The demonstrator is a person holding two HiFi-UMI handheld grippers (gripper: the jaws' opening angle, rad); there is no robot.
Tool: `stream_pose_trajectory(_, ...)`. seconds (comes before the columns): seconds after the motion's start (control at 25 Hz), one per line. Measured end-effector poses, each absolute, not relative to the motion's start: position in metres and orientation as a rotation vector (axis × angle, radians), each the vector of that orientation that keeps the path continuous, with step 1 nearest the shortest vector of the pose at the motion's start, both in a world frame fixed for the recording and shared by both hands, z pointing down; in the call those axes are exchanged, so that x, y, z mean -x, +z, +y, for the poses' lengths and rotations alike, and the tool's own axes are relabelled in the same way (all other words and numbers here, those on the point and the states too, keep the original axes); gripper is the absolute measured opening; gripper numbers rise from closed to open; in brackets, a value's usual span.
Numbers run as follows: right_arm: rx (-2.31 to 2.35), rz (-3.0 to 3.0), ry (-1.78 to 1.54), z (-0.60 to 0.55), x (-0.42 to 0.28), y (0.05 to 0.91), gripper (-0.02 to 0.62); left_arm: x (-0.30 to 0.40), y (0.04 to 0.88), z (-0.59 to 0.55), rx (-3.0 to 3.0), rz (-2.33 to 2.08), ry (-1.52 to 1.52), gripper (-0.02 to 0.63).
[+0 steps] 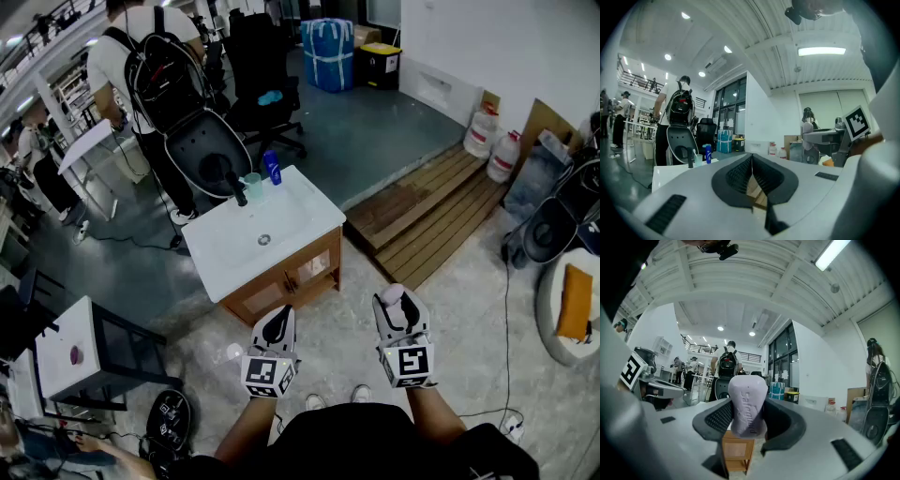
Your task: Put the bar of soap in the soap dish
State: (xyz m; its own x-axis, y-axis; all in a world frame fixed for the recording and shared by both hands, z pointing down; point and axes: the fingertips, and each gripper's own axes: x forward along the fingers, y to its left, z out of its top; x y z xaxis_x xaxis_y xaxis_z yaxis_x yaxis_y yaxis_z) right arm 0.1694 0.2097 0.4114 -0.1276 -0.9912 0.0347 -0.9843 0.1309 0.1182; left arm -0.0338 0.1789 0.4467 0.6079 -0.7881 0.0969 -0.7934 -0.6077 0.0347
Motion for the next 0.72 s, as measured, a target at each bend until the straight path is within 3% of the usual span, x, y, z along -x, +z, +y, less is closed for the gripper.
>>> stream_pose_trajectory(0.72,-1.977,-2.277,-0.058,0.186,-0.117,0.421,0.213,0.092,0.466,0.158,-2.75,-1.366,0.156,0.021)
